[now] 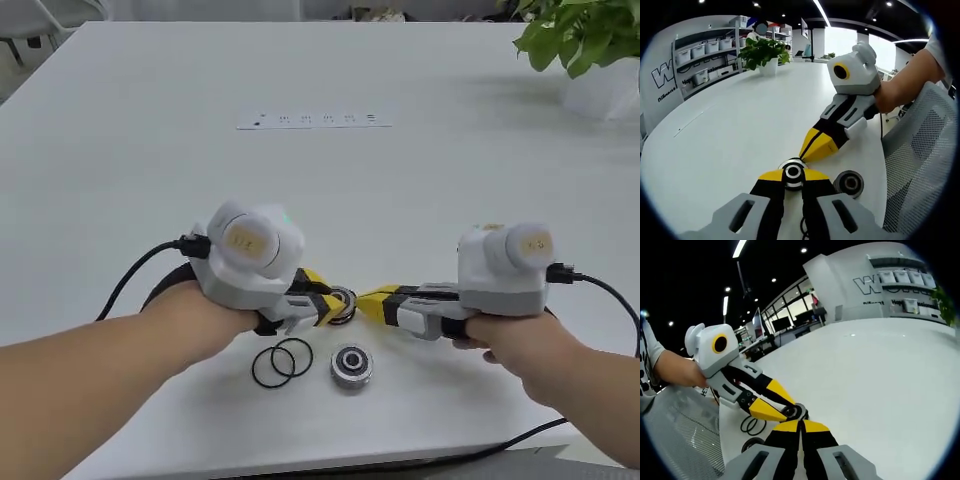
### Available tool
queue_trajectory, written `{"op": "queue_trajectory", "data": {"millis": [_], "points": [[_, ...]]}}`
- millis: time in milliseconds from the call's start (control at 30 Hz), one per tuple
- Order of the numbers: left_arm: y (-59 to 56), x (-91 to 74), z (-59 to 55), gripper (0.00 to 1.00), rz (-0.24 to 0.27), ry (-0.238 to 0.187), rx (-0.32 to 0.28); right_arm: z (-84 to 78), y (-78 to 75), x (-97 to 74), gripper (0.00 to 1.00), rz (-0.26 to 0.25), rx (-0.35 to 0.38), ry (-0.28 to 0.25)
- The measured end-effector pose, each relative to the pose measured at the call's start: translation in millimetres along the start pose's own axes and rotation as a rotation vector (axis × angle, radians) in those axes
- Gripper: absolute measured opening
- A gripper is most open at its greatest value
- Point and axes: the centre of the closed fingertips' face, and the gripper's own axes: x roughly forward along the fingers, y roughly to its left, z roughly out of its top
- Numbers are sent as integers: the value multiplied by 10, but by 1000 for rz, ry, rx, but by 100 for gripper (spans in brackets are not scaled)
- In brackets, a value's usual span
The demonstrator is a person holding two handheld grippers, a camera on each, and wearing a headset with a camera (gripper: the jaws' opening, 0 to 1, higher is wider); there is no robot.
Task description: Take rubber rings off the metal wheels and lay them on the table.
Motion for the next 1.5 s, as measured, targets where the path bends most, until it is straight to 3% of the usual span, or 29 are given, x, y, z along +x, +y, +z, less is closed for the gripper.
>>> {"op": "queue_trajectory", "data": {"millis": [167, 233, 733, 1500], "points": [[1, 2, -1, 8, 1, 1, -3, 11, 19, -1, 0, 0, -12, 6], [1, 3, -1, 8, 3, 1, -6, 26, 47, 2, 0, 9, 15, 0], [-6, 1, -2, 8, 9, 8, 1, 42, 137, 26, 0, 19, -46, 19], [-33, -11, -6, 8, 2, 12, 5, 64, 166, 26, 0, 48, -57, 14]]}}
